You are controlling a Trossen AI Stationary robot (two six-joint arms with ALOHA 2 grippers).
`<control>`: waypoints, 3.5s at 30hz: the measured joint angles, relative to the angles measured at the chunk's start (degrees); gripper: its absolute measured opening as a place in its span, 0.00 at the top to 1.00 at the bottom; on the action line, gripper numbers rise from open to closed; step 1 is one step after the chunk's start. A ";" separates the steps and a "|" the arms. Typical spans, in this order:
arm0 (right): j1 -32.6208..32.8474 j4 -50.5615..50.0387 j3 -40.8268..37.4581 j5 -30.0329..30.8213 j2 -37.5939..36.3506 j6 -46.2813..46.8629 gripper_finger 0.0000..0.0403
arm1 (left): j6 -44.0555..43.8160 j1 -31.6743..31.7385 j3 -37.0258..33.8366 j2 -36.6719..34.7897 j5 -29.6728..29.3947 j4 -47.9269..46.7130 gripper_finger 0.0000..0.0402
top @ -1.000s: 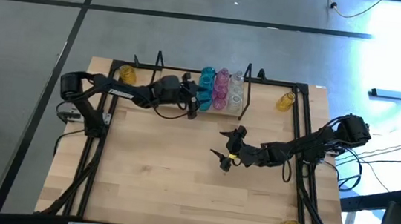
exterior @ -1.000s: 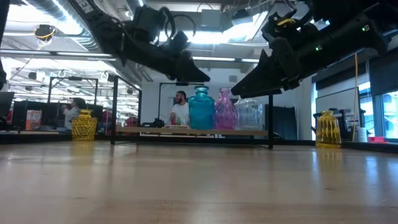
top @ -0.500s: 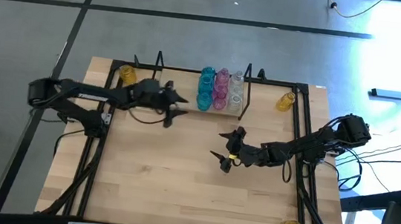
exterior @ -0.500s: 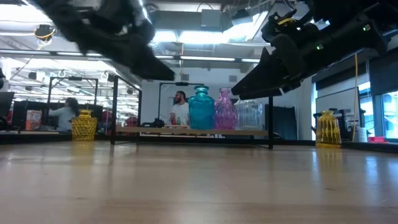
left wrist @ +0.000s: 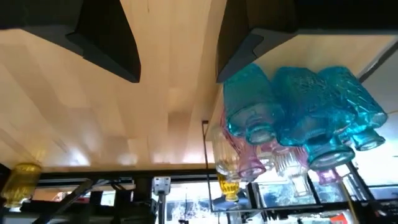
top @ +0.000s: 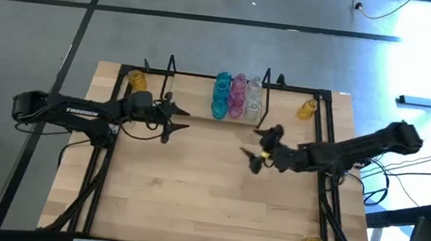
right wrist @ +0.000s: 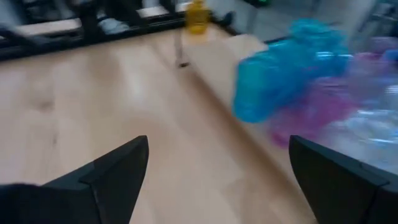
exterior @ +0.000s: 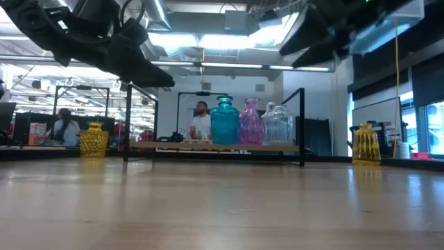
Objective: Sort vases onto shelf
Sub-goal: Put the top right yellow vase on the shelf
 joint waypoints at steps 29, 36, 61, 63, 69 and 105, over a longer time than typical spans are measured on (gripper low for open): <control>-54.74 -49.35 8.20 -12.54 -6.59 10.34 0.09 | -0.02 0.00 0.00 0.04 -5.20 -0.99 0.50; -63.04 -46.33 8.20 -15.43 -2.13 5.30 0.09 | 0.20 0.00 0.00 0.05 -5.23 -1.01 0.50; -64.89 -42.37 8.26 -8.08 9.44 5.32 0.30 | 1.31 0.00 0.02 0.24 -5.37 -2.01 0.50; -64.89 -42.47 8.20 -8.89 9.52 5.20 0.30 | 1.32 0.00 0.02 0.24 -5.39 -2.01 0.50; -64.89 -42.84 8.25 -11.98 9.39 3.71 0.30 | 1.33 0.00 0.02 0.24 -5.42 -1.99 0.50; -64.90 -36.03 2.73 -17.44 9.46 0.70 0.24 | 1.44 0.00 0.02 0.24 -5.48 -2.04 0.50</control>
